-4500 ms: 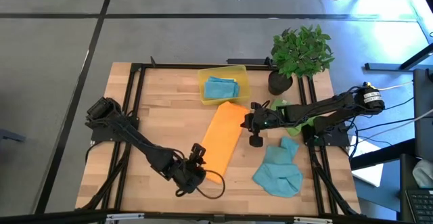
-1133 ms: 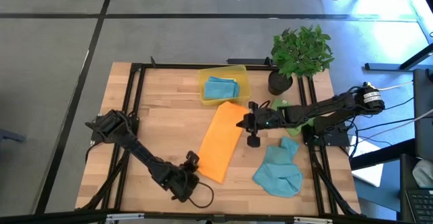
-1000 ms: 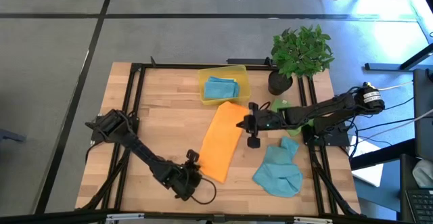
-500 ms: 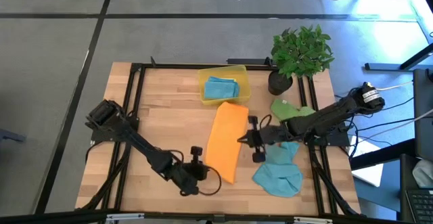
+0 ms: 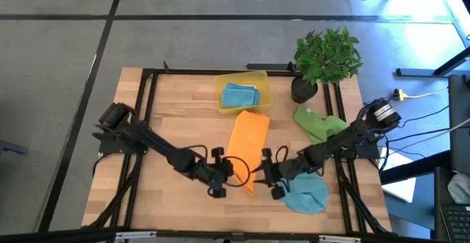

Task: Fold microfiber towels
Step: Fold the orange microfiber towel

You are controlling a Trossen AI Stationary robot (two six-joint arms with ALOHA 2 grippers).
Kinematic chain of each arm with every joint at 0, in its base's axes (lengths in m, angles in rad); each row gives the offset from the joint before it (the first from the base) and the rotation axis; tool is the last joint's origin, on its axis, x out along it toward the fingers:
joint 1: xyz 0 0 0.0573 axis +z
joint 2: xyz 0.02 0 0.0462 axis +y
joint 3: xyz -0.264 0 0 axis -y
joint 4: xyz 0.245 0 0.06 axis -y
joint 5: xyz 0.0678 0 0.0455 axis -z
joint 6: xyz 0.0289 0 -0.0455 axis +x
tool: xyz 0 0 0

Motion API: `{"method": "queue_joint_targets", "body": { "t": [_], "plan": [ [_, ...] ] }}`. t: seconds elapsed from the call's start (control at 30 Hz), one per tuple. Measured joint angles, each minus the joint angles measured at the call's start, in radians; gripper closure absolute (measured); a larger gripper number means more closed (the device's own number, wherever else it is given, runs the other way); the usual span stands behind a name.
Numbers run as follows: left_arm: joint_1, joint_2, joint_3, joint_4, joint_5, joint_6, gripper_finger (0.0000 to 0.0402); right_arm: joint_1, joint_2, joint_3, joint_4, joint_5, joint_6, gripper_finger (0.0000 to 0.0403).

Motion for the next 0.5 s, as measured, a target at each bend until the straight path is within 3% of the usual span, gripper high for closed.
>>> {"method": "queue_joint_targets", "body": {
  "t": [0.23,0.5],
  "plan": [
    [0.073,0.000,0.000,-0.005,0.039,0.000,0.0402,0.001,0.053,0.058,-0.029,0.000,0.084,0.0141],
    [0.137,0.000,0.000,-0.008,0.073,0.056,0.0401,0.001,0.089,0.105,-0.210,0.113,0.258,0.0122]
  ]
}}
